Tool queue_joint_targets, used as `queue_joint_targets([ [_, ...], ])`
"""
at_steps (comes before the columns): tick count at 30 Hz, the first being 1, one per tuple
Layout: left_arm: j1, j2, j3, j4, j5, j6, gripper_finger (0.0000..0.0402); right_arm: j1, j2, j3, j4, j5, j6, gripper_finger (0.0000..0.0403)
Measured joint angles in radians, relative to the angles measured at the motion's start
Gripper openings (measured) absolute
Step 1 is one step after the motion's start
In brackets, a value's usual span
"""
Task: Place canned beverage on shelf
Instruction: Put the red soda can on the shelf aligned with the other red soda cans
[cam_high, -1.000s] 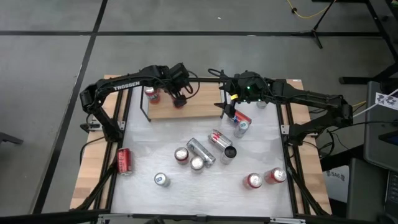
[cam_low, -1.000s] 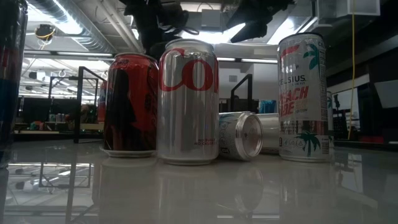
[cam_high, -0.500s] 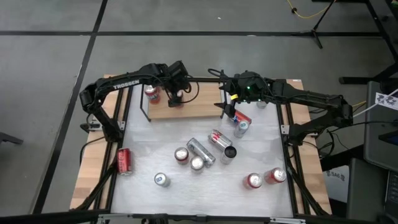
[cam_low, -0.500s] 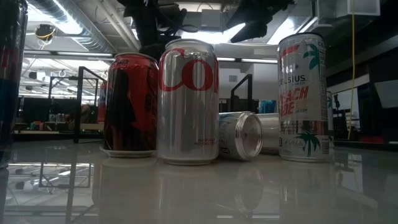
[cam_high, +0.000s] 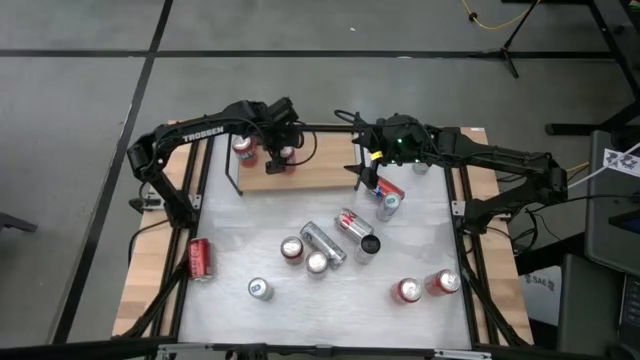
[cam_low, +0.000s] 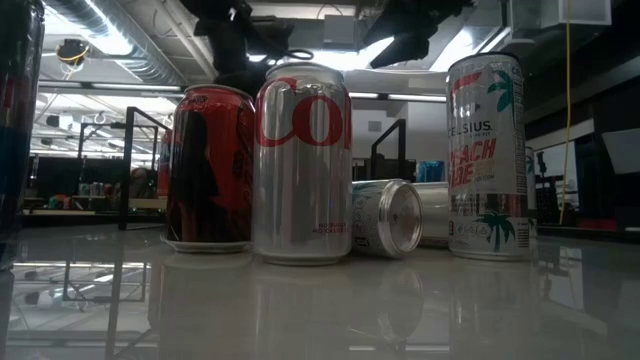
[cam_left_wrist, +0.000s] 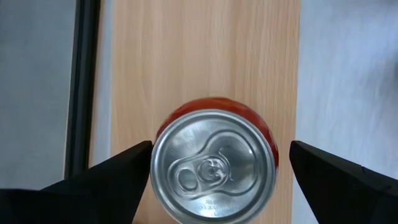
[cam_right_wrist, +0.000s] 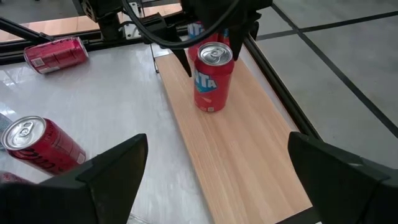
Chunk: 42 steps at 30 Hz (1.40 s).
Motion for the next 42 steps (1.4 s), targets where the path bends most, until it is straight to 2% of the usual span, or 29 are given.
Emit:
queue_joint_targets([
  [13, -0.005, 0.0, -0.003, 0.005, -0.001, -0.034, 0.0369, 0.0, 0.0, 0.0, 0.0, 0.0, 0.0, 0.0379],
  [18, -0.01, 0.0, -0.003, 0.005, -0.034, -0.034, 0.0366, 0.0, 0.0, 0.0, 0.0, 0.0, 0.0, 0.0379],
  [22, -0.012, 0.0, -0.003, 0.005, -0.041, -0.034, 0.0346, 0.0, 0.0, 0.0, 0.0, 0.0, 0.0, 0.0379],
  [31, -0.011, 0.0, -0.003, -0.007, -0.031, -0.039, 0.0269, 0.0, 0.0, 0.0, 0.0, 0.0, 0.0, 0.0379],
  [42, -0.012, -0.009, -0.001, -0.084, -0.013, -0.062, 0.0267, 0.0, 0.0, 0.0, -0.001, 0.0, 0.0, 0.0379],
])
